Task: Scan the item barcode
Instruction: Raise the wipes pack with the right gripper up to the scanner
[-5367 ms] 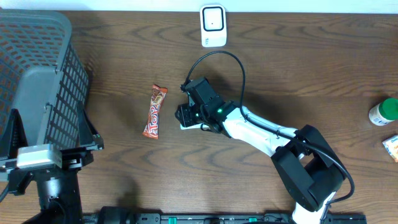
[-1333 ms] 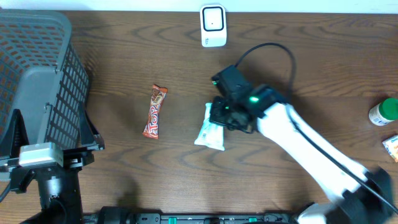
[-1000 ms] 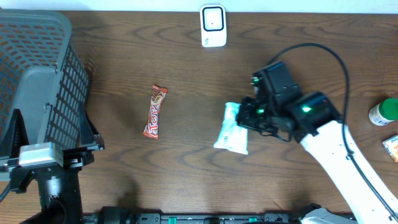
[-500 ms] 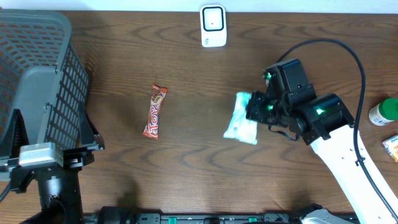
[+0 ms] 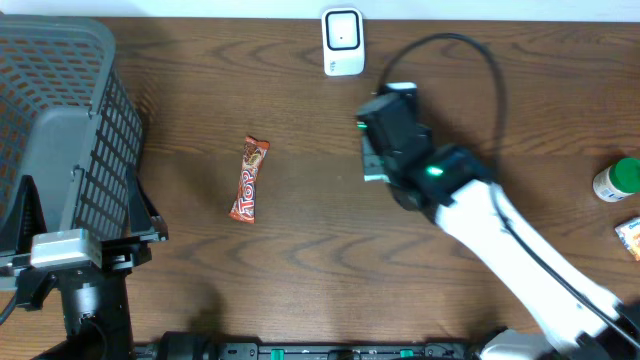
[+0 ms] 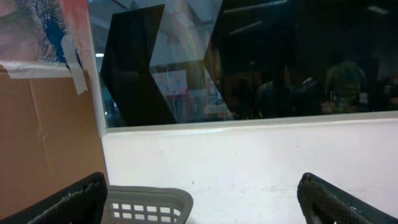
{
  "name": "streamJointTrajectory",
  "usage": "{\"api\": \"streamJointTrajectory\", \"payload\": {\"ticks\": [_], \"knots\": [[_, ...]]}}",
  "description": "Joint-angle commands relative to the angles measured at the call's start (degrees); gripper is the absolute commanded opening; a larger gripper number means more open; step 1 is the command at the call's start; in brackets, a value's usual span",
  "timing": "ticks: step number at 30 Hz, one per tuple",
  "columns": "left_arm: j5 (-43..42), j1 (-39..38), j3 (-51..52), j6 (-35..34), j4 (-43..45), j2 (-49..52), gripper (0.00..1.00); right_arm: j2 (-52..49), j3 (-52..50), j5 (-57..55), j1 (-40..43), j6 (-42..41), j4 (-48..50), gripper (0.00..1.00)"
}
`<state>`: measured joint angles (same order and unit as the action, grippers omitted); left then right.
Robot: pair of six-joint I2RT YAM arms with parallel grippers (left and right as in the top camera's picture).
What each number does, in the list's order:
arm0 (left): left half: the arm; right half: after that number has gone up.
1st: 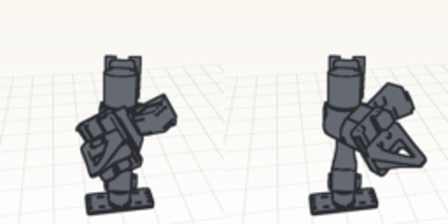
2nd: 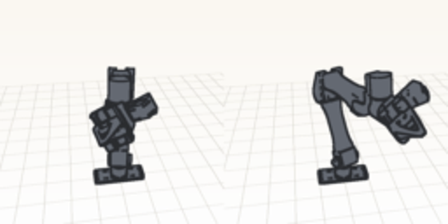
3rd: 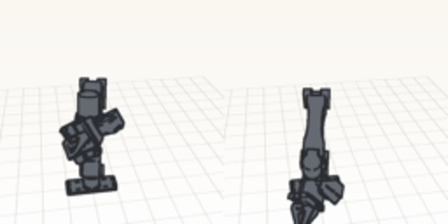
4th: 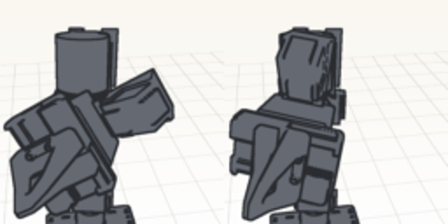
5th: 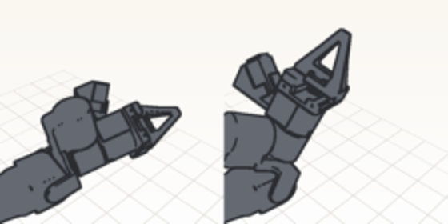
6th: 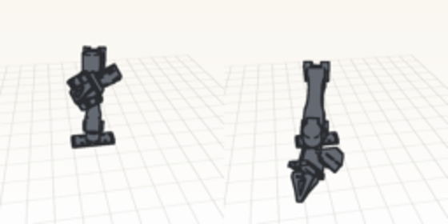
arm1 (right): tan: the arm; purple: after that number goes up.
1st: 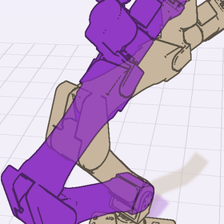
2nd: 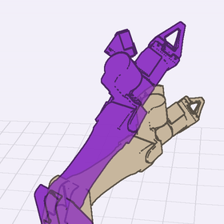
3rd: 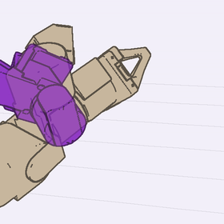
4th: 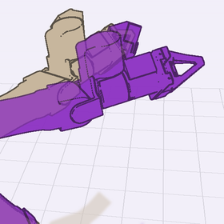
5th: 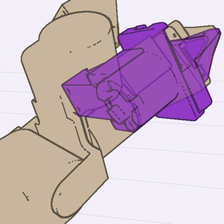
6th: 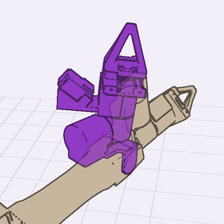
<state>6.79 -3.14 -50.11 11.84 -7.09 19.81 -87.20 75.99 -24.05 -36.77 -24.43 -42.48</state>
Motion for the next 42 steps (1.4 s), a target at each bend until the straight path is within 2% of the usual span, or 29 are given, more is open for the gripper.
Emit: {"api": "streamJointTrajectory", "payload": {"ticks": [1, 4, 8, 12, 16, 19, 22, 25, 32, 38, 42], "knots": [[-0.33, 0.24, 0.39, -0.33, 0.26, -0.59, 0.98, -4.83, 0.09, -19.80, -2.97, 6.93, 5.64, 0.02], [-0.33, 0.24, 0.39, -0.33, 0.24, -0.59, 0.98, -8.39, 0.09, -28.87, -5.11, 11.34, 14.58, 0.02], [-0.33, 0.24, 0.39, -0.33, 0.24, -0.59, 0.98, -13.97, 0.09, -32.24, -5.64, 26.23, 31.41, 0.01], [-0.31, 0.24, 0.39, -0.33, 0.24, -0.59, 0.98, -21.07, 0.09, -35.52, -4.79, 43.08, 52.41, 0.01], [-0.31, 0.24, 0.39, -0.33, 0.22, -0.59, 0.98, -28.81, 0.09, -33.16, -2.54, 60.65, 78.73, 0.02], [-0.31, 0.24, 0.39, -0.31, 0.22, -0.57, 0.98, -34.49, 0.09, -24.76, -0.15, 71.97, 93.15, 0.02], [-0.31, 0.24, 0.39, -0.33, 0.22, -0.59, 0.98, -39.30, 0.37, -19.69, 2.10, 78.14, 103.58, 0.01], [-0.33, 0.24, 0.39, -0.33, 0.24, -0.57, 0.98, -42.91, 2.51, -17.49, 3.61, 80.24, 105.90, 0.01], [-0.31, 0.24, 0.39, -0.28, -0.35, -0.48, 0.98, -47.74, 11.34, -10.38, 5.55, 79.08, 105.31, 0.01], [-0.31, 0.24, 0.39, -0.31, -2.12, -0.39, 0.98, -48.26, 18.10, -3.30, 6.62, 73.11, 93.22, 0.01], [-0.31, 0.24, 0.39, -0.31, -2.10, -0.07, 0.98, -48.98, 19.63, 0.26, 8.13, 68.65, 91.86, 0.01]]}}
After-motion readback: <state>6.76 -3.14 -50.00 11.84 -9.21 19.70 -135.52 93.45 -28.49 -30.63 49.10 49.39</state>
